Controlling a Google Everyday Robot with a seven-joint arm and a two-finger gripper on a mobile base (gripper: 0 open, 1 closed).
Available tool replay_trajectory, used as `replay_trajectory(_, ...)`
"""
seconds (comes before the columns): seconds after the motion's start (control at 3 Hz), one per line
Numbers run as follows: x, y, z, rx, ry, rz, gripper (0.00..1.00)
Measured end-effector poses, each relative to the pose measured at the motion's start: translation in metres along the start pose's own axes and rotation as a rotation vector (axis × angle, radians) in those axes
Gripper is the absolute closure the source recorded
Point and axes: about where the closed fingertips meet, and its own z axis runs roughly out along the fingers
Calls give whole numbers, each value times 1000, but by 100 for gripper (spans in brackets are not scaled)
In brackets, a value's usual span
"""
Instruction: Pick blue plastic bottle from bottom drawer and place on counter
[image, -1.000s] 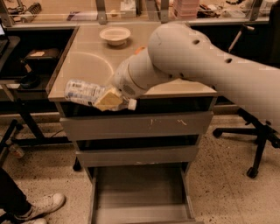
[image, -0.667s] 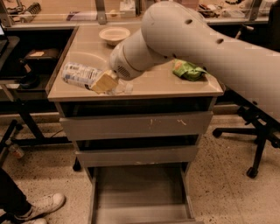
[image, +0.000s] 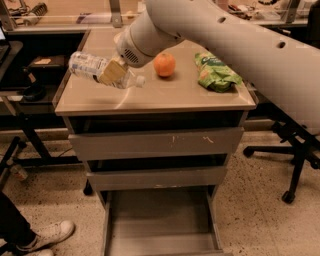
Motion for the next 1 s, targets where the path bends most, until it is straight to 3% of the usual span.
replay_trajectory(0.33,-7,-24,20,-12,7,24,100)
replay_trajectory(1.0,-6,-44,71,-65,-12,65,100)
